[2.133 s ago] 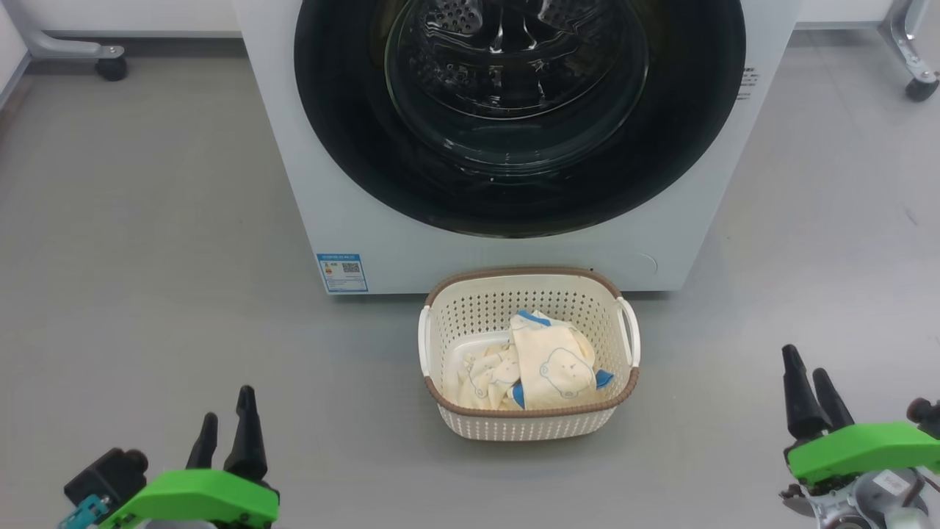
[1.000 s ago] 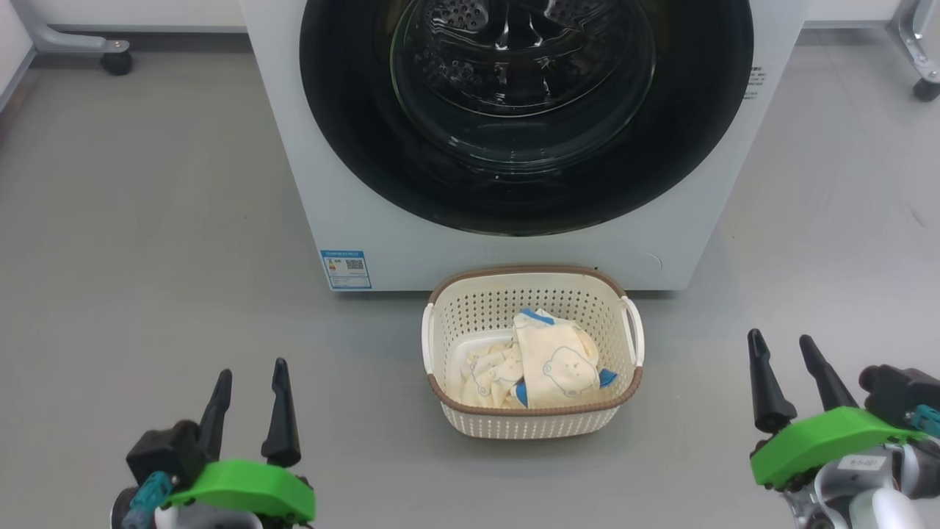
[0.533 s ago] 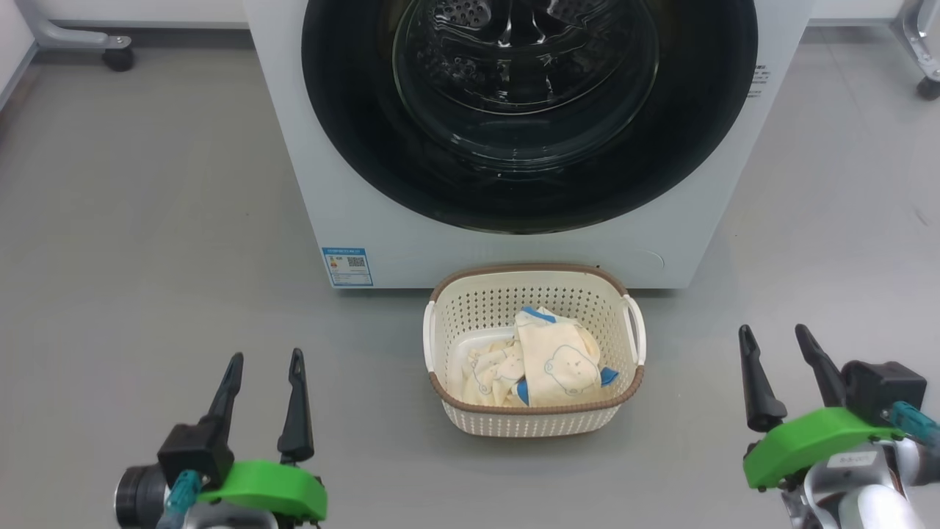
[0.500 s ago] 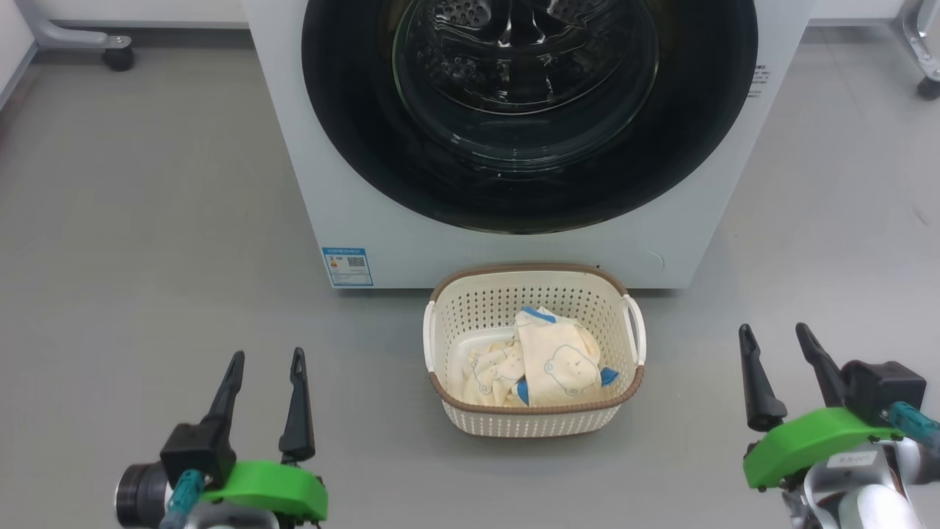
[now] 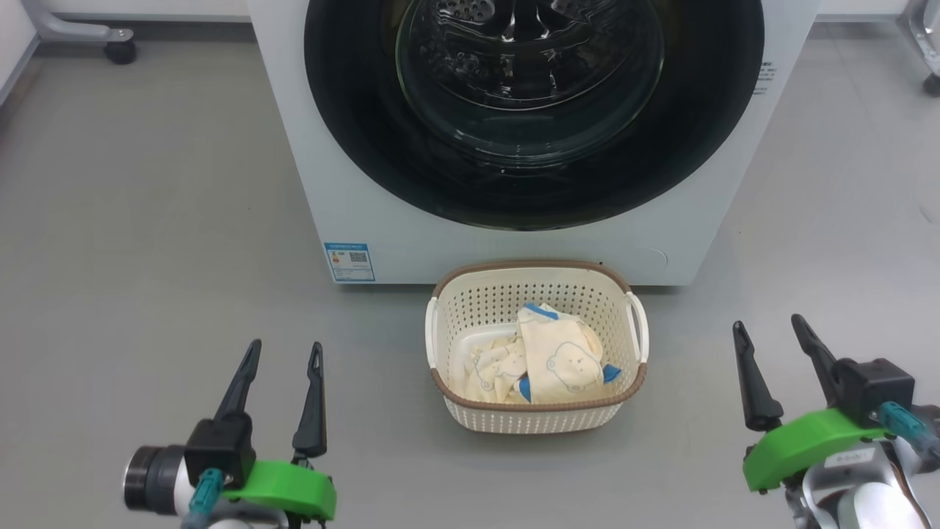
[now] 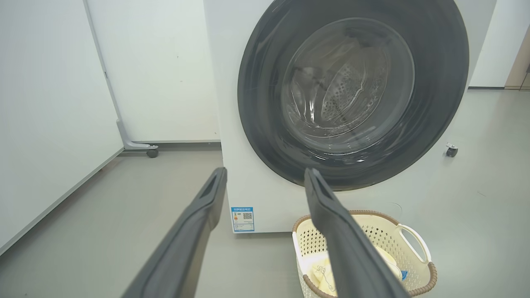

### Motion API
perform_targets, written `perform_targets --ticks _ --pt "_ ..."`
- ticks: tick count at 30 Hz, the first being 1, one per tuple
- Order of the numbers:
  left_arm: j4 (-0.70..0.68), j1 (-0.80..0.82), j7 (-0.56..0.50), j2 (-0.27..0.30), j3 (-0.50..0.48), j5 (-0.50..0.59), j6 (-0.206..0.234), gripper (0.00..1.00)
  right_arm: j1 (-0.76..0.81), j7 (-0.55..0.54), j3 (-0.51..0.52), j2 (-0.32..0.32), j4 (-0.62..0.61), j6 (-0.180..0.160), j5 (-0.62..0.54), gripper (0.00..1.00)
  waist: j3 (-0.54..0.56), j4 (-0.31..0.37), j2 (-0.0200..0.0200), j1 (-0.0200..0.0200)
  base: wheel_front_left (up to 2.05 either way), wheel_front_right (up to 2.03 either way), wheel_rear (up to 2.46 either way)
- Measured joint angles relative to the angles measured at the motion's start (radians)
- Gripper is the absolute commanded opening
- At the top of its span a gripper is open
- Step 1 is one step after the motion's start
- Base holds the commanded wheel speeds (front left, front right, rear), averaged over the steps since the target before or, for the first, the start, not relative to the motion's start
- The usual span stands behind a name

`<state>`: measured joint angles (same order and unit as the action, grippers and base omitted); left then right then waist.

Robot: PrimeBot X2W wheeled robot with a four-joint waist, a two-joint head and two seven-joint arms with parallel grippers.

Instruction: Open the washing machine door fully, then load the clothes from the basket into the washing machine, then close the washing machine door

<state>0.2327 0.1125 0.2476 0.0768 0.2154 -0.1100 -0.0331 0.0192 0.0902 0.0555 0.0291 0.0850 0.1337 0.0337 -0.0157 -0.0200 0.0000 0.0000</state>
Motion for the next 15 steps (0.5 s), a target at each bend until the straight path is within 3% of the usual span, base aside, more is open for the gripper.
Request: perform_targets --ticks 15 --pt "0.012 0.008 0.000 0.000 0.000 -0.002 0.008 1.00 0.002 0.007 0.013 0.000 0.001 0.000 0.002 1.00 -0.003 -0.002 0.0000 0.0000 0.00 0.00 0.00"
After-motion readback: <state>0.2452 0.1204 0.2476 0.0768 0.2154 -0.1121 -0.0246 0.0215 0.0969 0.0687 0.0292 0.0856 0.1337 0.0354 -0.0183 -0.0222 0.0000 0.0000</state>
